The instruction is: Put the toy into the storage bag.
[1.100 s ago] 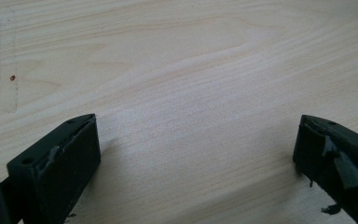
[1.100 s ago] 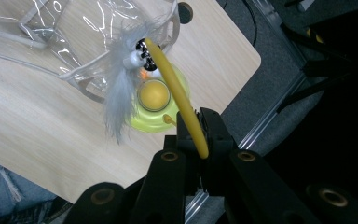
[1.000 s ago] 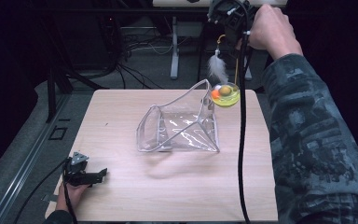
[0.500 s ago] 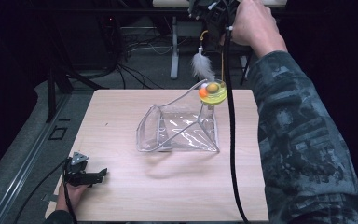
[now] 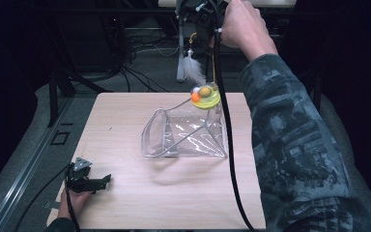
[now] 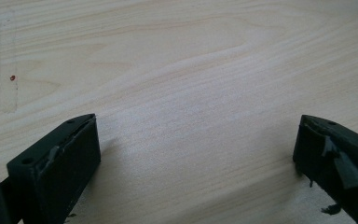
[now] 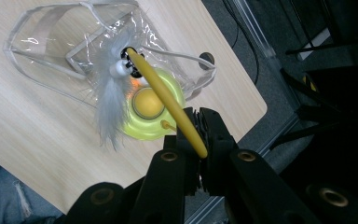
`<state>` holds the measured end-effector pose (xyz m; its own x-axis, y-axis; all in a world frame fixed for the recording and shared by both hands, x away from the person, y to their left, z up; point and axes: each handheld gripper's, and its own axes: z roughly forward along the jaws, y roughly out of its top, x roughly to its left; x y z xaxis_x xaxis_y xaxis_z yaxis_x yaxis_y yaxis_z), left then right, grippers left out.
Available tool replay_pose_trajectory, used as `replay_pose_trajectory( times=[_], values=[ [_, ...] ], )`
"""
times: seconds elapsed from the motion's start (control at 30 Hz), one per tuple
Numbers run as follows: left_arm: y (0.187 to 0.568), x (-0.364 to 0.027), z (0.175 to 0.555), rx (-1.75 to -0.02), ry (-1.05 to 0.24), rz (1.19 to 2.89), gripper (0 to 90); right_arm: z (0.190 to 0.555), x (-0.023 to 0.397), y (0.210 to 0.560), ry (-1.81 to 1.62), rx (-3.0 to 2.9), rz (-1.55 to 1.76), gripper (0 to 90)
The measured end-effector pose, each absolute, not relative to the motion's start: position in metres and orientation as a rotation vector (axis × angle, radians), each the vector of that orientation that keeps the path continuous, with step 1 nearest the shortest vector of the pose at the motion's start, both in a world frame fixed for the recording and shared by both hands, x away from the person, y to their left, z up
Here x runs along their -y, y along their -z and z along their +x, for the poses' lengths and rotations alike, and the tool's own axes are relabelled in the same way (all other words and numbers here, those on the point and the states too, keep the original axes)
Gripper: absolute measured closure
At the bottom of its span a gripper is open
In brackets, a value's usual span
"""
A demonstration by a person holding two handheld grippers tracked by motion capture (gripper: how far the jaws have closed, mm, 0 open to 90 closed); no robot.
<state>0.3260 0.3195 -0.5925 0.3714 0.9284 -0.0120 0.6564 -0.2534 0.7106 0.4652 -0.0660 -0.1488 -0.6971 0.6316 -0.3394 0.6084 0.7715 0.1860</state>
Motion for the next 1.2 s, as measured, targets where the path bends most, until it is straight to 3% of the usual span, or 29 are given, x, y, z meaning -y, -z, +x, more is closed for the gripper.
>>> replay_pose_trajectory(
  times=[0.73,1.2],
  values=[
    [0.593,-0.319,0.326,-1.365,-0.553,2.002,0.7,0.466,0.036,0.163,-0.127,-2.65,0.872,87.6],
    [0.592,-0.32,0.326,-1.363,-0.554,2.007,0.7,0.473,0.022,0.208,-0.139,-2.736,0.881,87.7]
  ],
)
